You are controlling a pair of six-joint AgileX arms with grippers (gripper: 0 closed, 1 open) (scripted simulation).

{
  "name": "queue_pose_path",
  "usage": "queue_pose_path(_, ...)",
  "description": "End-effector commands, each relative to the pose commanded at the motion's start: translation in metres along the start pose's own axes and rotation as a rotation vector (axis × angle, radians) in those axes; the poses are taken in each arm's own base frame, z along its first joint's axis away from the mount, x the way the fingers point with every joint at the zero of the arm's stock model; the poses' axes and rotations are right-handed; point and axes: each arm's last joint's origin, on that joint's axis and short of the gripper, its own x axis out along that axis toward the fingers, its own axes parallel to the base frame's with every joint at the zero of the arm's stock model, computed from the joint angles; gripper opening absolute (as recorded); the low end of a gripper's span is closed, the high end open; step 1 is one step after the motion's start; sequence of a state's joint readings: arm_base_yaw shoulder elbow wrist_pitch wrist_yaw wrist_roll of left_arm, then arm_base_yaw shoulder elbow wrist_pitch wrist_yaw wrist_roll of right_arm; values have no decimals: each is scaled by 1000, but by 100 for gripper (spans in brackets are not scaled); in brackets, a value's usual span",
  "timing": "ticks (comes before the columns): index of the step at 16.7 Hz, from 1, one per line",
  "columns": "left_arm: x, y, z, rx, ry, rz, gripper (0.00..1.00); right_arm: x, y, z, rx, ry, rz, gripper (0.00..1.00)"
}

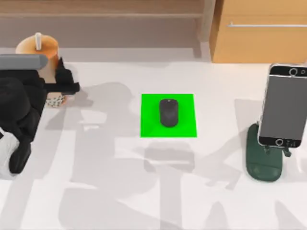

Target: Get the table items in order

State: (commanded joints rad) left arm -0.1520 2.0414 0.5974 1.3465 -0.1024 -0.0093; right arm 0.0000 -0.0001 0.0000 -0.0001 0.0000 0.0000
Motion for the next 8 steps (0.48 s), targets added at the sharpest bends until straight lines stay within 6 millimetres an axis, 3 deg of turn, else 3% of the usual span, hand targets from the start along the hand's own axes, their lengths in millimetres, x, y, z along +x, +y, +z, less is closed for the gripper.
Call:
queue_pose_path(5, 0, 0, 0, 0, 0, 0, 2, 0, 0, 0, 0, 0, 0, 100)
queue_pose_path(8, 0, 0, 0, 0, 0, 0, 0, 0, 0, 0, 0, 0, 0, 100)
